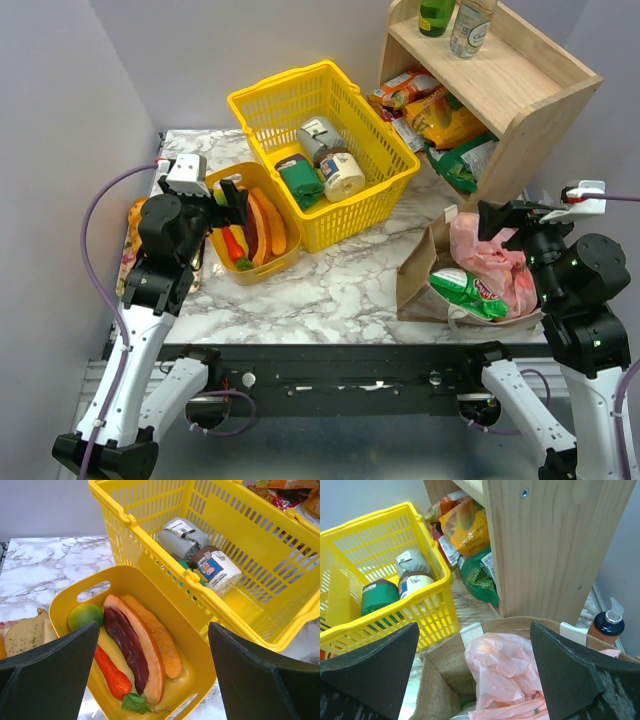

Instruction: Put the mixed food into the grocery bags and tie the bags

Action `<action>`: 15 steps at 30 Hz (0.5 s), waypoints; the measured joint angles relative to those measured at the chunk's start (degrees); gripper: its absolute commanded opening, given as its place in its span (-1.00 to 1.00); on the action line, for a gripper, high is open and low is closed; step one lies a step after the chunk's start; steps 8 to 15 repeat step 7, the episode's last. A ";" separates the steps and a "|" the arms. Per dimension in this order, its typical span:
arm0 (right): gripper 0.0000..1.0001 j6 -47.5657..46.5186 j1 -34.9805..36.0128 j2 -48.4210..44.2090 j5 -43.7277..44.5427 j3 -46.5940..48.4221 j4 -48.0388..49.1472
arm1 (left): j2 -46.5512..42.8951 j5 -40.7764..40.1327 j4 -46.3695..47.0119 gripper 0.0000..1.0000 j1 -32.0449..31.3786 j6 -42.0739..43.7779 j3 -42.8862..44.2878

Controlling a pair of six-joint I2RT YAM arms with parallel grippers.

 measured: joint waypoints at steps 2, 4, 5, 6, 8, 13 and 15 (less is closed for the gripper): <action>1.00 -0.28 0.00 -0.11 -0.20 0.00 0.24 | -0.15 -0.33 -0.07 0.97 0.00 -0.39 0.46; 1.00 -0.42 0.00 -0.11 -0.35 -0.04 0.24 | -0.15 -0.57 -0.04 0.97 0.00 -0.61 0.94; 1.00 -0.52 0.00 -0.11 -0.37 -0.11 0.24 | -0.17 -0.59 -0.04 0.97 0.00 -0.63 1.16; 1.00 -0.66 0.00 -0.11 -0.39 -0.11 0.24 | -0.20 -0.59 -0.04 0.97 0.00 -0.66 1.27; 1.00 -0.81 0.00 -0.11 -0.39 -0.13 0.26 | -0.20 -0.59 -0.13 0.97 0.00 -0.66 1.40; 1.00 -0.81 0.00 -0.11 -0.39 -0.13 0.26 | -0.20 -0.59 -0.13 0.97 0.00 -0.66 1.40; 1.00 -0.81 0.00 -0.11 -0.39 -0.13 0.26 | -0.20 -0.59 -0.13 0.97 0.00 -0.66 1.40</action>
